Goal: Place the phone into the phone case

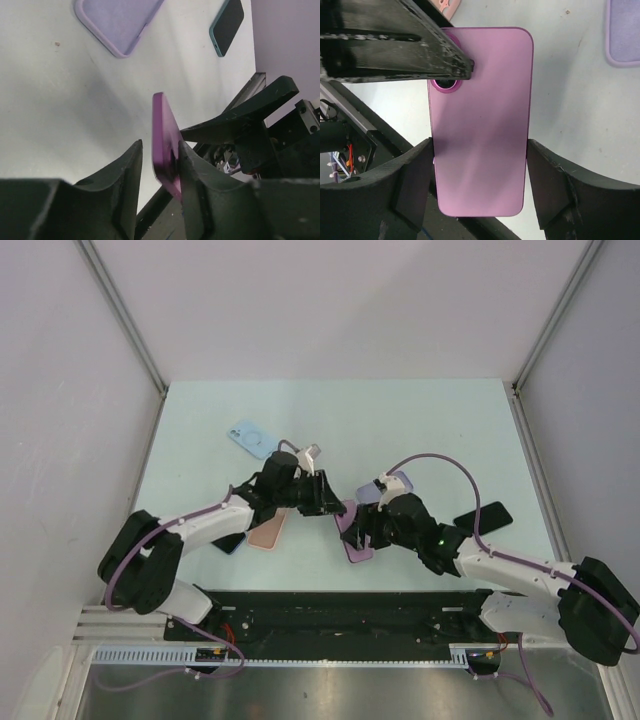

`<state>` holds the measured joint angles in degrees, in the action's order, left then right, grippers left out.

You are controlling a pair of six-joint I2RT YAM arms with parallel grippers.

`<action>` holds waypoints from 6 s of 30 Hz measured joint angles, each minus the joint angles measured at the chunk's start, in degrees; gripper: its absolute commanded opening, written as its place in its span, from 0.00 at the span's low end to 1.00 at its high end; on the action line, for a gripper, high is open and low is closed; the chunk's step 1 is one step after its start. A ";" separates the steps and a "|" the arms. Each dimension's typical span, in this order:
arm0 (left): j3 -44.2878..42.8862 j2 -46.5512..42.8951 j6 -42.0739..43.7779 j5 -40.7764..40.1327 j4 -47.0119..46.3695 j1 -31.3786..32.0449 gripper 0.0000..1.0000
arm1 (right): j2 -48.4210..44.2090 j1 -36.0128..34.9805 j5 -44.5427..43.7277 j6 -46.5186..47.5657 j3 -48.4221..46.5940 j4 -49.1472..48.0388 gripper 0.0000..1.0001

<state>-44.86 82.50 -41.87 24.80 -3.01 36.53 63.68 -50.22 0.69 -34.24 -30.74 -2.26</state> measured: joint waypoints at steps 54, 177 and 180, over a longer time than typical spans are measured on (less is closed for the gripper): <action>-13.18 10.71 -11.06 -5.73 18.14 -2.25 0.78 | 32.30 -24.06 -48.09 -8.09 -25.00 24.06 0.00; 10.12 3.54 0.28 -1.51 8.57 -4.28 0.00 | 13.18 -11.69 -15.19 -26.80 1.42 -6.93 0.00; 10.67 4.15 -0.31 -0.83 7.30 -4.02 0.00 | 14.21 -11.56 -14.51 -26.80 1.42 -8.79 0.00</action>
<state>-34.20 86.65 -42.17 23.97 4.29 32.51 77.89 -61.78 -13.82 -61.04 -29.32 -11.05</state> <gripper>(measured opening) 0.003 0.075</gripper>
